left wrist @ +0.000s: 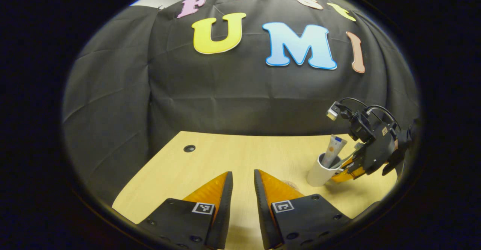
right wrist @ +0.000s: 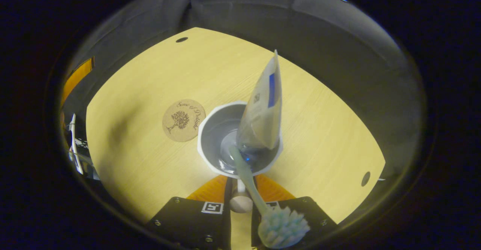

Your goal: Put the toothbrush and toothpaste on the desktop into the cup, then pick up the cup and place it on the coaster on the desktop.

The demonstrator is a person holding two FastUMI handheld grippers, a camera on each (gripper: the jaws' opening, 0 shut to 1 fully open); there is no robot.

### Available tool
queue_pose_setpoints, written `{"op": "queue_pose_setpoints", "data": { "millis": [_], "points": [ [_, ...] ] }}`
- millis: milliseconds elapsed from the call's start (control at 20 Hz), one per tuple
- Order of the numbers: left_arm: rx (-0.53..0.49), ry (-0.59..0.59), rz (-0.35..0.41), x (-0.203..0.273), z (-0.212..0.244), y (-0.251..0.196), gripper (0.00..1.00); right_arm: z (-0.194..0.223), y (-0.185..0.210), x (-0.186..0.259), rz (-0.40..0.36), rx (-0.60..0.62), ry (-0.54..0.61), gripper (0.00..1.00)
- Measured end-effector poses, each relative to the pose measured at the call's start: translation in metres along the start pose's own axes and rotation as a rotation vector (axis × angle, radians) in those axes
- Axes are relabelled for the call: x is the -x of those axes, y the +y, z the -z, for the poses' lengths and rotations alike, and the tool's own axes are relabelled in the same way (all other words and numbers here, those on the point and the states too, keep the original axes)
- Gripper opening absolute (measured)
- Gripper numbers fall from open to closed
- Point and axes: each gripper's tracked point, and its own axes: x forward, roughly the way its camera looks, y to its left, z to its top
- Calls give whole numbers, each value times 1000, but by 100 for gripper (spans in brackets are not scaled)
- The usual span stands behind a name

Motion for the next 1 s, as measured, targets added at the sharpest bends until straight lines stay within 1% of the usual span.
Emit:
{"op": "queue_pose_setpoints", "data": {
  "millis": [400,750,1000],
  "points": [
    [14,-7,-16,9,0,9,42,-8,11,15,-14,-17,-27,19],
    [10,-24,-25,21,-3,18,42,-28,41,21,-50,1,-62,19],
    [9,-36,-39,31,-5,30,42,-39,64,13,-71,26,-70,19]
  ]
}}
